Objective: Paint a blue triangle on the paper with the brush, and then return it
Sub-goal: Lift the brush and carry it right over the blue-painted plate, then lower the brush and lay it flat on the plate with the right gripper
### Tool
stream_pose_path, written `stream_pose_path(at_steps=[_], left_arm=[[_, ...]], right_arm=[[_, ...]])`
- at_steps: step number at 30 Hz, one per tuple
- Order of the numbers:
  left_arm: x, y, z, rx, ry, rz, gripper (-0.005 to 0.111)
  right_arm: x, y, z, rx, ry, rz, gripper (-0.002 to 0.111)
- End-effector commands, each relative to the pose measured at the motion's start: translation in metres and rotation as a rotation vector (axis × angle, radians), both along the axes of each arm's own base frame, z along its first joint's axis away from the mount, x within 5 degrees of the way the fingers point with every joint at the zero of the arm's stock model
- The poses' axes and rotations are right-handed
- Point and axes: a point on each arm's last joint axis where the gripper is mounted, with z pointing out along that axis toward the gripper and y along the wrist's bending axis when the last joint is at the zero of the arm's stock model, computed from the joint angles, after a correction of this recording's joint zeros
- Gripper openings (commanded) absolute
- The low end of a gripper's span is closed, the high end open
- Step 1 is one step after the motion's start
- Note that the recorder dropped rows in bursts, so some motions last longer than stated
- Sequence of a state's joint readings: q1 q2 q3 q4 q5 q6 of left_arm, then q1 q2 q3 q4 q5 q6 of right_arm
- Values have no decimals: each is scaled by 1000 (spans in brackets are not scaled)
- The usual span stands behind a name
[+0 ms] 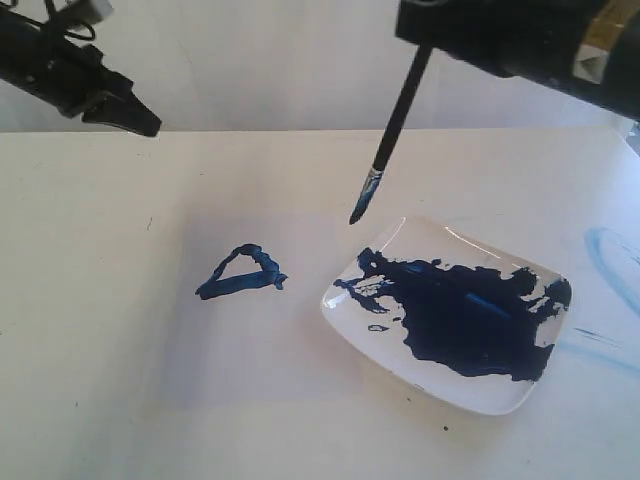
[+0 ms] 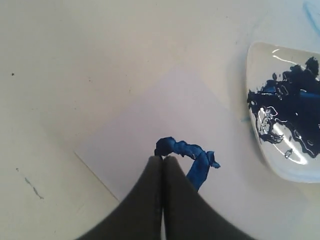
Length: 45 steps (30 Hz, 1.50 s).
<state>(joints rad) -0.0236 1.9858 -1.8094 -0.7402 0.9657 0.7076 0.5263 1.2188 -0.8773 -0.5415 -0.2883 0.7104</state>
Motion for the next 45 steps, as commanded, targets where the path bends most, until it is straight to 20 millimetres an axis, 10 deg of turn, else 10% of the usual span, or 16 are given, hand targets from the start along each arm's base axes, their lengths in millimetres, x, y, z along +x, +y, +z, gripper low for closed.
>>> stream_pose_path(at_steps=[1, 11, 16, 27, 45], left_arm=[[-39, 16, 31, -10, -70, 52, 0], [-202, 28, 104, 27, -425, 215, 0], [-252, 25, 99, 9, -463, 216, 0], [-261, 25, 51, 5, -350, 247, 0], [-262, 23, 52, -19, -345, 236, 0]], right_arm=[[-19, -31, 3, 114, -10, -70, 0], [-36, -83, -54, 408, 195, -320, 0], [-37, -110, -82, 588, 288, -520, 0], [-21, -121, -139, 725, 543, -730, 0], [-3, -120, -179, 846, 683, -833, 0]])
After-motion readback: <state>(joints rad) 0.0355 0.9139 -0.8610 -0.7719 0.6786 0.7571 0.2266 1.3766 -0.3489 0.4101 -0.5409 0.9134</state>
